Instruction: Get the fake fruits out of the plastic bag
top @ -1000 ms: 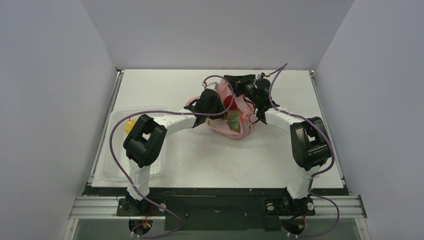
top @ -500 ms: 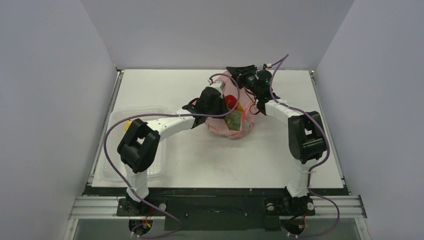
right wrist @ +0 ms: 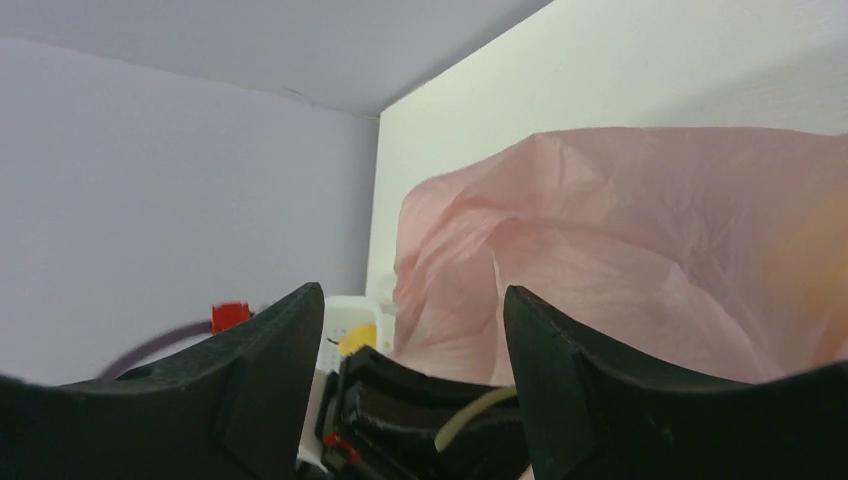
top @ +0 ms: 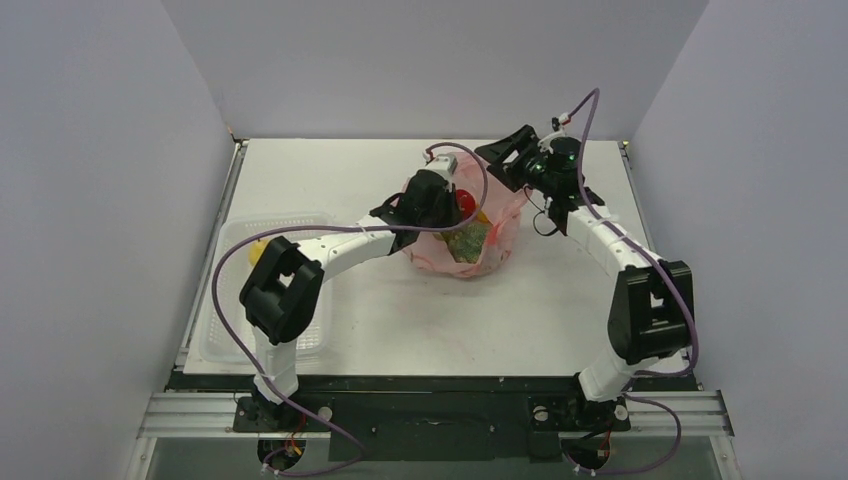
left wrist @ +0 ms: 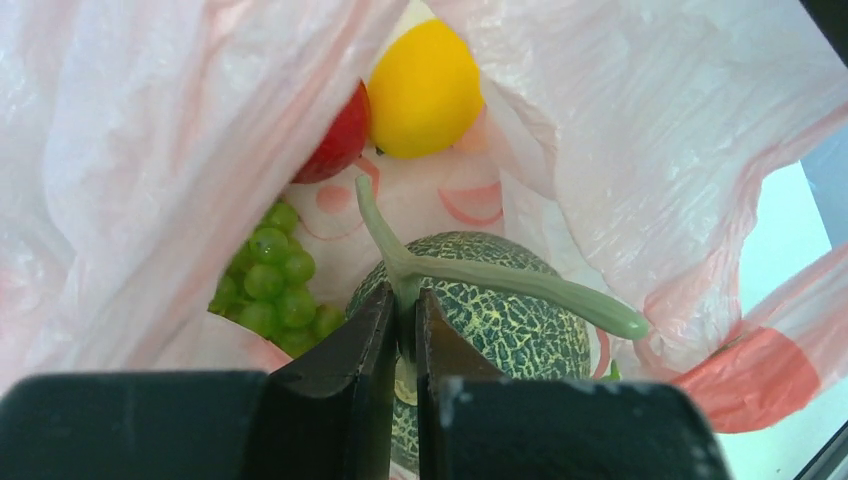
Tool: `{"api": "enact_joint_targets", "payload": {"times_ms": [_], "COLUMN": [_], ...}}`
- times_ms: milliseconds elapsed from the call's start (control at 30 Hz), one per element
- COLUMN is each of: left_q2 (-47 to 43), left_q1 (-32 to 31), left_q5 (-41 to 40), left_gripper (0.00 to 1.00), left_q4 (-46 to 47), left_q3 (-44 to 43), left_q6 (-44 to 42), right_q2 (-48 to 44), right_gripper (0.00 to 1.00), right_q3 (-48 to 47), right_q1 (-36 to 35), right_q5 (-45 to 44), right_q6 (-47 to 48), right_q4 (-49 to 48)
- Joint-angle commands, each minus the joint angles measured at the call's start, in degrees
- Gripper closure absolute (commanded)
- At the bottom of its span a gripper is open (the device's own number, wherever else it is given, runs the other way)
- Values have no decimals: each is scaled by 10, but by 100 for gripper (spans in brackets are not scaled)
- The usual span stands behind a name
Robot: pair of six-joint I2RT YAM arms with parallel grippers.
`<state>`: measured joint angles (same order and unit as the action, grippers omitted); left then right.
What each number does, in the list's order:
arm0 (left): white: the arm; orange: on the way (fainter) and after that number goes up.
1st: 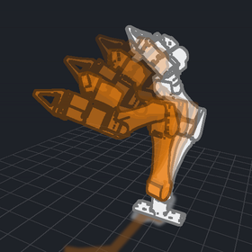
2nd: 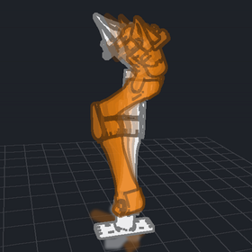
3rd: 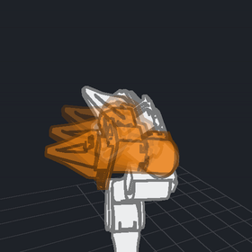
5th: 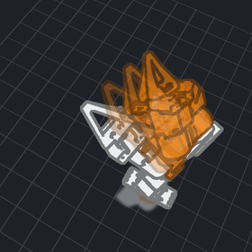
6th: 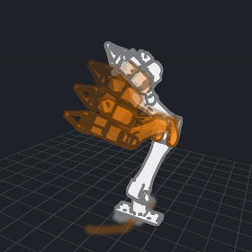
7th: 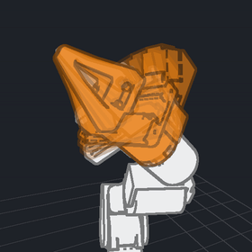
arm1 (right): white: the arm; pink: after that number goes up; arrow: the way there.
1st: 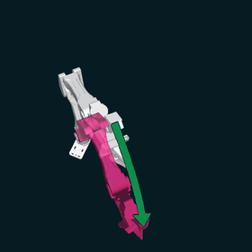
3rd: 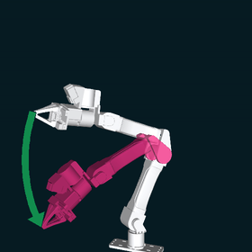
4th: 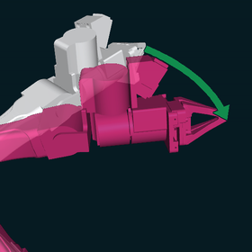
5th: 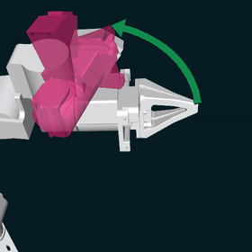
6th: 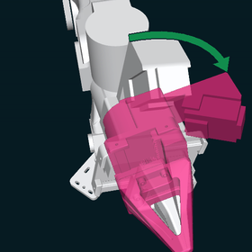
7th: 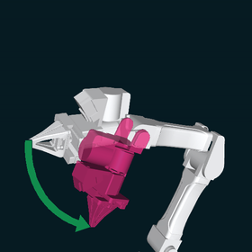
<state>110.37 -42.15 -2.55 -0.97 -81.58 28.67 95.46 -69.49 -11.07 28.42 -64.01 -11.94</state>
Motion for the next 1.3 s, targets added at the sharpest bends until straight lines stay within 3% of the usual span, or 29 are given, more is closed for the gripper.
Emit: {"api": "enact_joint_targets", "payload": {"times_ms": [0,200,333,500,667,900,1133,1267], "left_q2": [-52,-56,-60,-55,-59,-81,-194,-265], "left_q1": [5,5,6,6,7,26,70,74], "left_q5": [-3,-20,-19,-16,-14,109,195,110], "left_gripper": [100,100,100,100,100,100,100,100], "left_q4": [32,-25,-32,-67,-125,-207,-164,-288], "left_q3": [-54,-105,-120,-163,-225,-325,-237,-245], "left_q6": [-23,-41,-31,-32,-43,-18,55,-31], "right_q2": [-63,-174,-232,-255,-256,-238,-215,-215], "right_gripper": [38,39,44,55,56,55,55,55], "right_q3": [32,119,205,279,321,316,325,329], "right_q1": [-11,-46,-51,-49,-38,-39,-42,-50], "right_q5": [21,-44,-81,-125,-140,-148,-126,-118], "right_q6": [167,223,210,230,234,255,242,250], "right_q4": [75,93,42,18,-14,-14,-40,-46]}}
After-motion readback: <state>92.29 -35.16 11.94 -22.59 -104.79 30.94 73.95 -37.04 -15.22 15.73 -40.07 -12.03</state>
